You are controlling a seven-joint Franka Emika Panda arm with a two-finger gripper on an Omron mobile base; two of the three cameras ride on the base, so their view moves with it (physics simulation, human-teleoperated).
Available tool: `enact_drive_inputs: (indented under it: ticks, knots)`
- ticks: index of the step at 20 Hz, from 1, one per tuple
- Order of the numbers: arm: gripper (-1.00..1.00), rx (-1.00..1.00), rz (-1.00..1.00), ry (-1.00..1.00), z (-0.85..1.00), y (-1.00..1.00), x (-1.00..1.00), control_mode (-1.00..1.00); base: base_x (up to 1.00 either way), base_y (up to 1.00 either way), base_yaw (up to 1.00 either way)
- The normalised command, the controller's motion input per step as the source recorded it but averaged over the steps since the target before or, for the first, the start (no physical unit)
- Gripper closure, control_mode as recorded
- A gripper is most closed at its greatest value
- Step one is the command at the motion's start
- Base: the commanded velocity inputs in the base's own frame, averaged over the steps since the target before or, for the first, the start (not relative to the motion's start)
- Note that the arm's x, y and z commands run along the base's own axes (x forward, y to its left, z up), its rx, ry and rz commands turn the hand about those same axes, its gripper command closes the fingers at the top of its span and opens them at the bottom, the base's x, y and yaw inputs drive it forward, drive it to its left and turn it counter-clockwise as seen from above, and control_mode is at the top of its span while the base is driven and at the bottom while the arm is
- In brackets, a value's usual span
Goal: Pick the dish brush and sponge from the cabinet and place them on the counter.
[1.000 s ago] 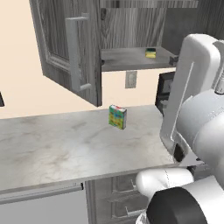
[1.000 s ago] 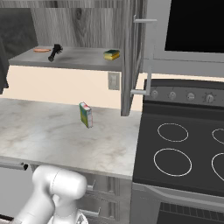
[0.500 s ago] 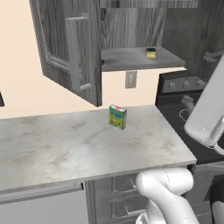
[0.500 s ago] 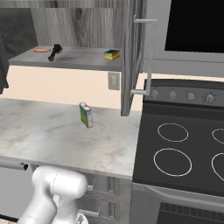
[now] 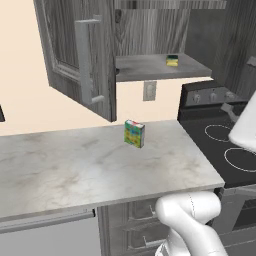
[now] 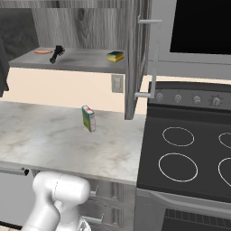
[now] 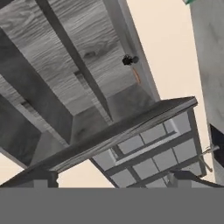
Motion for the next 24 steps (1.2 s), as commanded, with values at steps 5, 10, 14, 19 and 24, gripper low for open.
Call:
enact_drive_inputs:
  ticks: [5, 10, 14, 19, 24]
  knots:
    - [-1.0, 0.07, 0.23, 0.0, 0.0, -0.05, 0.23, -1.0, 0.0, 0.0, 0.0]
    - [-1.0, 0.01, 0.2, 0.0, 0.0, 0.0, 0.34, -1.0, 0.0, 0.0, 0.0]
    - [-1.0, 0.0, 0.16, 0.0, -0.04, 0.0, 0.36, -1.0, 0.0, 0.0, 0.0]
    - [-1.0, -0.01, 0.13, -0.01, -0.04, 0.04, 0.22, -1.0, 0.0, 0.0, 0.0]
    - [-1.0, -0.01, 0.08, 0.0, -0.05, 0.19, 0.21, -1.0, 0.0, 0.0, 0.0]
